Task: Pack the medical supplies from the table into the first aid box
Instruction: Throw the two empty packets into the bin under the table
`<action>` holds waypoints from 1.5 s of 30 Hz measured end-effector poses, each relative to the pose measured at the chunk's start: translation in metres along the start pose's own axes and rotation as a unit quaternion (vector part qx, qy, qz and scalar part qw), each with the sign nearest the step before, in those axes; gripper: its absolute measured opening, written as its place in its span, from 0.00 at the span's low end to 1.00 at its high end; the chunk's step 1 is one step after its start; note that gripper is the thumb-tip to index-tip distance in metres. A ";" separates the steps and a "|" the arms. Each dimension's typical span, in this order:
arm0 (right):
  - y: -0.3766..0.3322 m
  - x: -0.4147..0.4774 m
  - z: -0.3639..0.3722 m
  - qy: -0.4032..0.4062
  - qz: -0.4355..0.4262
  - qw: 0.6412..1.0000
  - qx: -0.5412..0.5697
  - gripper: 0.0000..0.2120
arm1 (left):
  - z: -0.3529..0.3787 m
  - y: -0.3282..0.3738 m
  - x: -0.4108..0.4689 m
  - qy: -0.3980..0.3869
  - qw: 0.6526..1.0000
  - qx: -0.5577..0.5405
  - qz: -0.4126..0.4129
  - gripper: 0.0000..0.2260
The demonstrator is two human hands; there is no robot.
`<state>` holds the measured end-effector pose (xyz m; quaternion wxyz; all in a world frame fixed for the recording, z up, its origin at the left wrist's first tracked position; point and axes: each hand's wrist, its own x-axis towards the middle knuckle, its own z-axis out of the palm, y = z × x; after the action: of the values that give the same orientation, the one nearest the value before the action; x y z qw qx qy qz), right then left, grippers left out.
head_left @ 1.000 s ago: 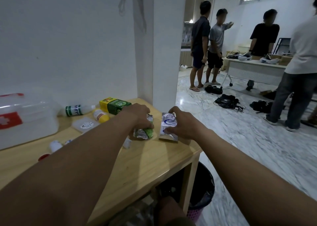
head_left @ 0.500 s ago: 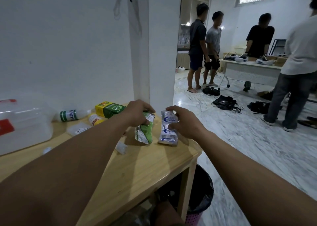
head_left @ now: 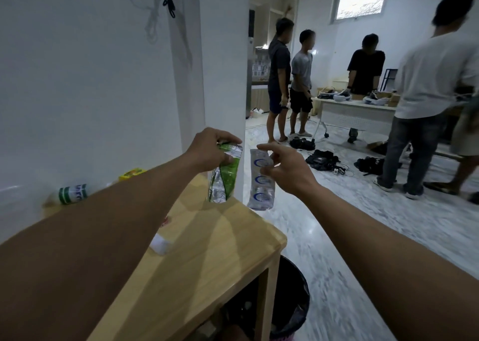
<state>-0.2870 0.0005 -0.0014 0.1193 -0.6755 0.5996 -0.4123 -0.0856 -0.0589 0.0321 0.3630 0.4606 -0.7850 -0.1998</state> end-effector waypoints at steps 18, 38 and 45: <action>0.141 0.037 -0.003 0.071 0.107 0.992 -0.014 0.26 | 0.125 -0.014 0.117 -0.089 0.994 -0.052 0.022 0.15; 0.301 -0.020 0.111 -0.073 0.301 0.950 -0.028 0.24 | 0.272 -0.110 0.136 -0.452 0.886 0.106 0.001 0.13; 0.286 -0.017 0.104 -0.123 0.306 0.940 -0.084 0.24 | 0.255 -0.100 0.136 -0.462 0.875 0.134 -0.060 0.22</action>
<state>-0.4169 -0.0913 -0.2620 0.2549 -0.5125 0.7905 -0.2177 -0.2628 -0.2318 -0.1481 -0.1188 0.4057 -0.8536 -0.3045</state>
